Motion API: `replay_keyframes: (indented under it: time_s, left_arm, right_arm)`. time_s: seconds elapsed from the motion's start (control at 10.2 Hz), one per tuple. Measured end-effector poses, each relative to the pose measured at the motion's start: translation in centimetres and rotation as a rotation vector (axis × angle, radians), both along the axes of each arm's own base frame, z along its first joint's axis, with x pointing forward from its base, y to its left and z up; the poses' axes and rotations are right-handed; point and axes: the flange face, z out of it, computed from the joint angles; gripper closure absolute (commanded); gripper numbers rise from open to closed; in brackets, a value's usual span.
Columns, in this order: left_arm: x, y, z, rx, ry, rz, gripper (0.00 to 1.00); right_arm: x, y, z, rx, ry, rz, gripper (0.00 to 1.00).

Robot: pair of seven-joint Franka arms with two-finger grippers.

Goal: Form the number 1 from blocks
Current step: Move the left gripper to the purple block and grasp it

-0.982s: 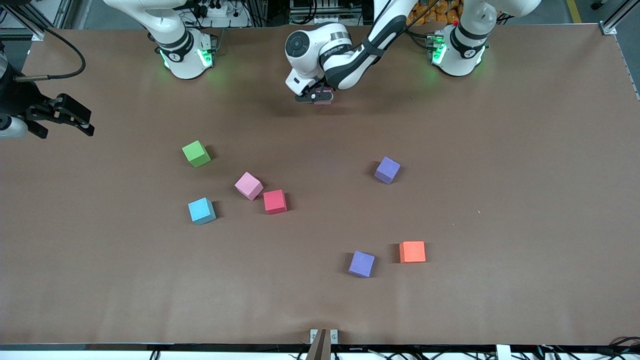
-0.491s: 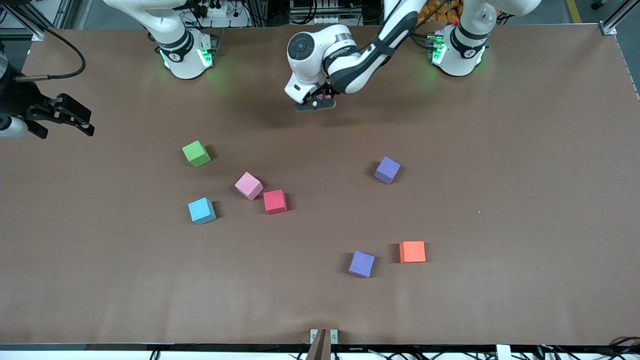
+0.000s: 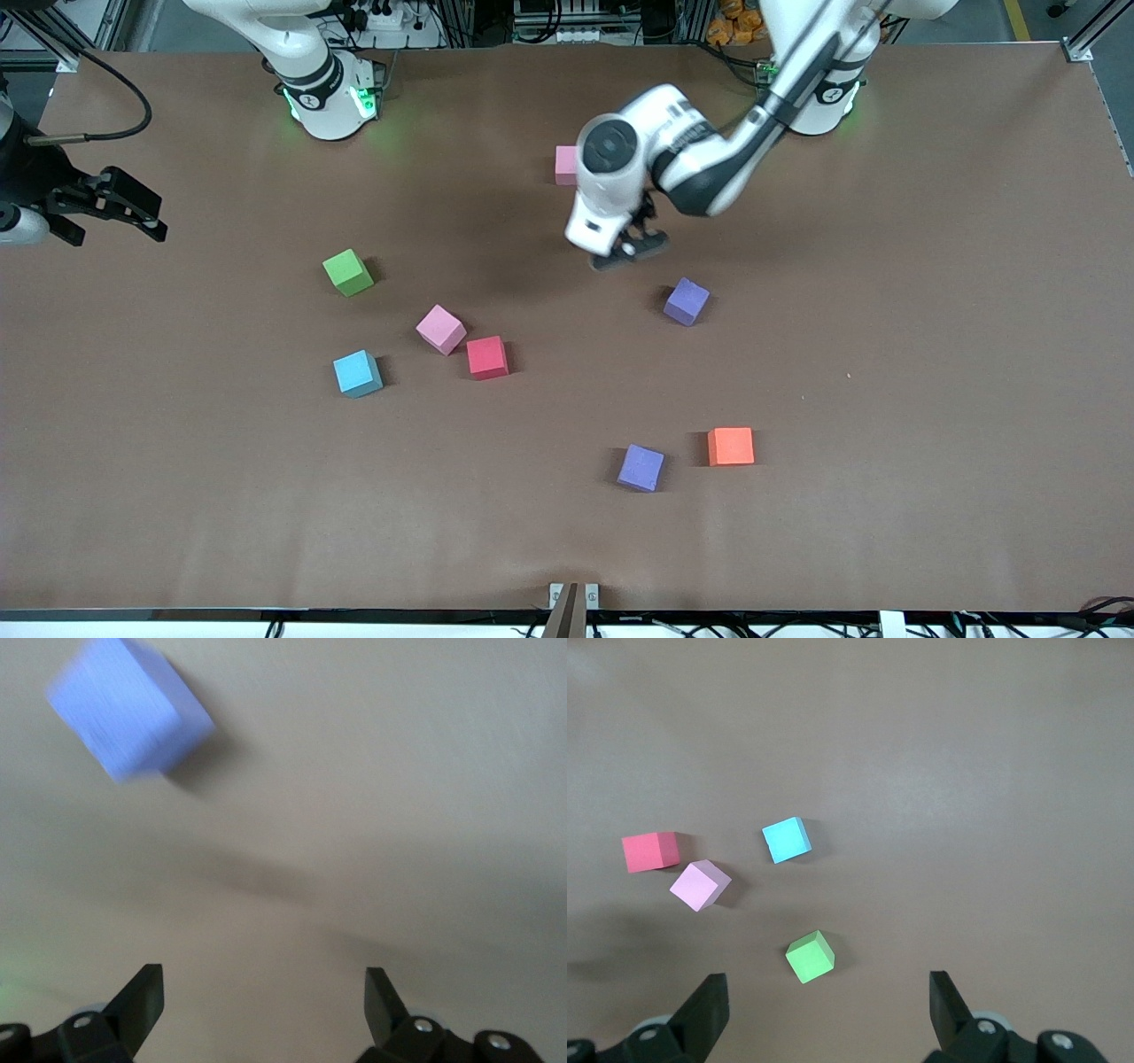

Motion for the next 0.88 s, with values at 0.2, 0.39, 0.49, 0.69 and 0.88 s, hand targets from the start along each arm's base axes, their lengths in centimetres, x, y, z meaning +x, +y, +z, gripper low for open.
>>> replay_keyframes:
  time_s: [0.2,0.39,0.49,0.69,0.88]
  left_arm:
    - [2.2,2.3,-0.3,0.007,-0.003,0.034,0.0]
    - [4.3,4.8,-0.8,0.018,0.0,0.08,0.0]
    - [5.9,6.7,-1.3,0.025,-0.007,0.111,0.0]
    - [8.6,10.4,-2.4,0.02,-0.005,0.182,0.0]
    - [9.1,11.8,-4.5,-0.001,-0.011,0.233,0.0]
  right_arm:
    - [0.0,0.0,0.0,0.0,-0.002,0.0,0.0]
    - [0.1,0.0,0.1,0.0,-0.007,0.0,0.0]
    - [0.1,0.0,0.1,0.0,-0.008,0.0,0.0]
    - [0.1,0.0,0.1,0.0,-0.008,0.0,0.0]
    - [0.1,-0.1,0.1,0.0,-0.008,-0.001,0.0]
